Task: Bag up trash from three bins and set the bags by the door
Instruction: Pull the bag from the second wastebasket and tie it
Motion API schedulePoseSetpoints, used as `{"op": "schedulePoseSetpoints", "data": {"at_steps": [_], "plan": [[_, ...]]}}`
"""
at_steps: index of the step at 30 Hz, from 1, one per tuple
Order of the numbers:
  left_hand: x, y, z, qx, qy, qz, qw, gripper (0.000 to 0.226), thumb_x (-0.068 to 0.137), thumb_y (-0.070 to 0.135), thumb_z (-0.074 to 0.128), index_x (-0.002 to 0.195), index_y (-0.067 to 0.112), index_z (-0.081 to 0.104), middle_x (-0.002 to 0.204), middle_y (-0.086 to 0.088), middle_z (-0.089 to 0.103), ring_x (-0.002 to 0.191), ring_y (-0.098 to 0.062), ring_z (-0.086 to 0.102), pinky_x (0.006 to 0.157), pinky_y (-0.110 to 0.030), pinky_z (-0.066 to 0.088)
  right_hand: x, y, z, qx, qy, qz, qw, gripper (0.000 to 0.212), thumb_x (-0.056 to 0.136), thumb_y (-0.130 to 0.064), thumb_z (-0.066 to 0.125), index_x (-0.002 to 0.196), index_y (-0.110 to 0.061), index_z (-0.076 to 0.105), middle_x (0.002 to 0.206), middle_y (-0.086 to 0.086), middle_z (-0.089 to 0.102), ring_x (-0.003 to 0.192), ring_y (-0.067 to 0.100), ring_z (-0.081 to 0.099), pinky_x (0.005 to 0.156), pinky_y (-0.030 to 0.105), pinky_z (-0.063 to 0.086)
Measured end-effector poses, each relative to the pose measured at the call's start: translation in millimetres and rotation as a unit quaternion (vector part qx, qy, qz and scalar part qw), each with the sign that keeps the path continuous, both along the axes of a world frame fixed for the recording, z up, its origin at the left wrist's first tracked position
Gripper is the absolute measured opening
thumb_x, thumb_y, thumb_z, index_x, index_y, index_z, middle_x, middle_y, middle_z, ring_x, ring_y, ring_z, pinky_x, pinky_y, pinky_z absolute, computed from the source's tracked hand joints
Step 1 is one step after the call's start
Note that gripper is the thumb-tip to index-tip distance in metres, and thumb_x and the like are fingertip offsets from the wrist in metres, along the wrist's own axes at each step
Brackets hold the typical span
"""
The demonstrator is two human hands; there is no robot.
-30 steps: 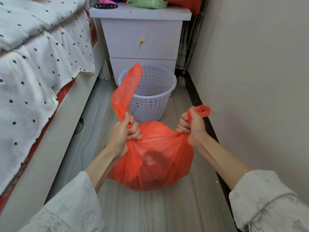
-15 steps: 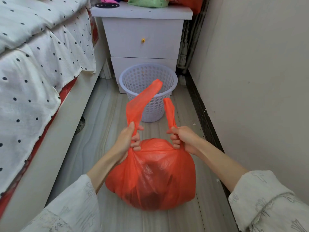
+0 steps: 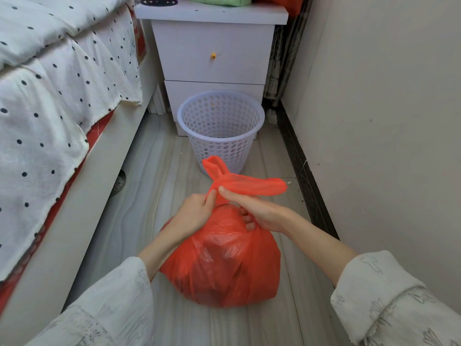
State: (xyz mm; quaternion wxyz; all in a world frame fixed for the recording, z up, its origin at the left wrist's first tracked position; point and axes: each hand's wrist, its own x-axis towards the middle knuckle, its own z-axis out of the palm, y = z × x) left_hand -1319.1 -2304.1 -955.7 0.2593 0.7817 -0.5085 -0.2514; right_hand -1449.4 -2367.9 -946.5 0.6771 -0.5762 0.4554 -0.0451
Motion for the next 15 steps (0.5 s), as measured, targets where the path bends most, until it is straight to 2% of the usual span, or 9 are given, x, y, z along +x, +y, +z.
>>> {"op": "schedulePoseSetpoints", "data": {"at_steps": [2,4,5,7,8,10,13,15], "plan": [[-3.8,2.3,-3.2,0.011,-0.042,-0.054,0.998,0.053,0.098,0.03,0.032,0.063,-0.004,0.053,0.09,-0.037,0.062,0.09,-0.044,0.059,0.073,-0.041,0.037,1.7,-4.6,-5.5,0.005,-0.034,-0.101,0.994,0.041,0.08,-0.067,0.048,0.069,-0.027,0.049,0.051,-0.008,0.028,0.041,0.004,0.024,0.039,0.016,0.019],[-5.6,2.6,-7.2,0.035,-0.035,-0.107,0.993,0.052,0.097,0.034,0.032,0.057,0.005,0.049,0.076,-0.029,0.063,0.077,-0.037,0.06,0.069,-0.039,0.038,0.0,-13.5,-9.9,0.054,-0.091,-0.188,0.977,0.045,0.087,-0.063,0.038,0.068,-0.023,0.047,0.04,-0.008,0.027,0.032,0.003,0.024,0.036,0.012,0.018],[-4.9,1.9,-10.2,0.051,0.001,-0.126,0.991,0.051,0.097,0.035,0.033,0.053,0.011,0.044,0.061,-0.019,0.059,0.063,-0.03,0.056,0.062,-0.037,0.037,-2.2,-17.8,-11.2,0.089,-0.128,-0.199,0.968,0.047,0.091,-0.059,0.032,0.072,-0.021,0.053,0.036,-0.009,0.025,0.029,0.003,0.024,0.035,0.01,0.018],[-2.5,2.8,-14.1,0.079,0.181,-0.112,0.974,0.047,0.096,0.037,0.034,0.052,0.02,0.033,0.039,0.006,0.035,0.037,-0.011,0.033,0.044,-0.026,0.03,-9.9,-23.3,-12.8,0.14,-0.186,-0.171,0.957,0.053,0.096,-0.051,0.024,0.083,-0.017,0.063,0.034,-0.01,0.022,0.028,0.002,0.024,0.033,0.011,0.019],[0.7,3.2,-15.3,0.096,0.284,-0.092,0.949,0.045,0.096,0.036,0.034,0.054,0.02,0.032,0.038,0.011,0.026,0.033,-0.005,0.023,0.039,-0.019,0.024,-14.6,-24.6,-13.4,0.152,-0.199,-0.151,0.956,0.054,0.097,-0.05,0.025,0.084,-0.015,0.064,0.033,-0.01,0.021,0.027,0.002,0.023,0.033,0.012,0.019],[9.8,3.5,-16.1,0.109,0.445,-0.057,0.887,0.039,0.096,0.034,0.035,0.06,0.018,0.034,0.04,0.011,0.022,0.033,-0.002,0.018,0.036,-0.015,0.022,-22.2,-24.7,-13.9,0.153,-0.202,-0.11,0.961,0.052,0.096,-0.049,0.027,0.08,-0.015,0.063,0.032,-0.011,0.02,0.028,0.002,0.021,0.033,0.014,0.018],[20.0,2.9,-14.3,0.112,0.568,0.004,0.815,0.034,0.095,0.029,0.036,0.064,0.016,0.038,0.039,0.01,0.026,0.031,-0.003,0.023,0.036,-0.015,0.026,-31.4,-25.9,-12.3,0.118,-0.151,-0.03,0.981,0.045,0.095,-0.044,0.034,0.072,-0.013,0.058,0.036,-0.01,0.025,0.029,0.001,0.022,0.035,0.015,0.018],[20.5,1.5,-12.0,0.101,0.608,0.045,0.786,0.029,0.091,0.024,0.04,0.063,0.014,0.043,0.038,0.009,0.034,0.03,-0.003,0.029,0.034,-0.015,0.031,-36.2,-24.9,-9.0,0.036,-0.07,0.051,0.996,0.042,0.092,-0.038,0.046,0.061,-0.01,0.052,0.037,-0.008,0.035,0.031,0.002,0.027,0.037,0.015,0.019]]}}
